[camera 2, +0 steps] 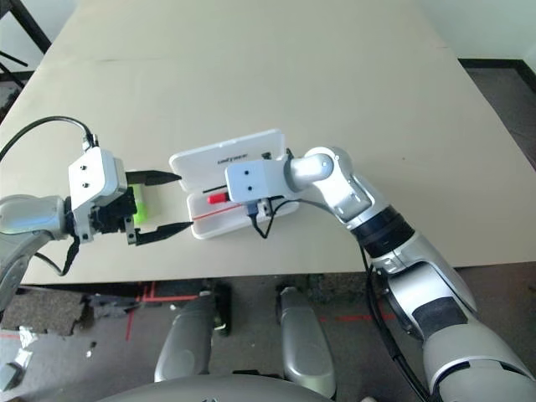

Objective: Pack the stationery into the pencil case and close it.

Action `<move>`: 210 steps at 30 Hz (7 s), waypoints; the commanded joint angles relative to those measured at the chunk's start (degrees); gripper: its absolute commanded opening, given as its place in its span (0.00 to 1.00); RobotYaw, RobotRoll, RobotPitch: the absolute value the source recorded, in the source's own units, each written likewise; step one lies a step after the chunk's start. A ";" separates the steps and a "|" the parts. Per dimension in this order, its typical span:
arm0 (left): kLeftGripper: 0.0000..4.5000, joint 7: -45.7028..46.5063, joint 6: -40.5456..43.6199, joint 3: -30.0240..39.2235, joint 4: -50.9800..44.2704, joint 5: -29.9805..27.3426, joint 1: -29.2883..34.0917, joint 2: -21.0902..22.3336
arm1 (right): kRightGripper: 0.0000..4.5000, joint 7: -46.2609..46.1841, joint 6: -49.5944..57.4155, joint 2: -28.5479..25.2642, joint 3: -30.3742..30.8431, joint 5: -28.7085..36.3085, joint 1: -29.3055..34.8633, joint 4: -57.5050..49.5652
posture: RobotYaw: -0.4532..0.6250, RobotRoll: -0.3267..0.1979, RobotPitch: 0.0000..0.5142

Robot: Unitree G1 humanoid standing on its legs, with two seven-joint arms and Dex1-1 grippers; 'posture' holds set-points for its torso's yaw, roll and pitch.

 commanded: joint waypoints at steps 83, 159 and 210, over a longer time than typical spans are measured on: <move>0.24 6.75 28.31 -5.66 -14.14 -5.42 -7.78 8.76 | 1.00 16.08 22.57 -22.84 -15.33 23.99 5.21 -1.65 | 0.46 0.62 0.45; 1.00 -1.68 10.38 -0.65 -3.22 -0.96 -2.45 3.71 | 1.00 -34.60 68.50 -6.10 -31.02 23.89 6.05 -9.91 | 0.41 0.62 0.47; 1.00 0.75 10.37 -0.67 -2.86 0.08 -1.45 4.83 | 0.07 15.61 -3.97 -15.58 -11.97 14.15 3.25 3.86 | 0.45 0.62 0.45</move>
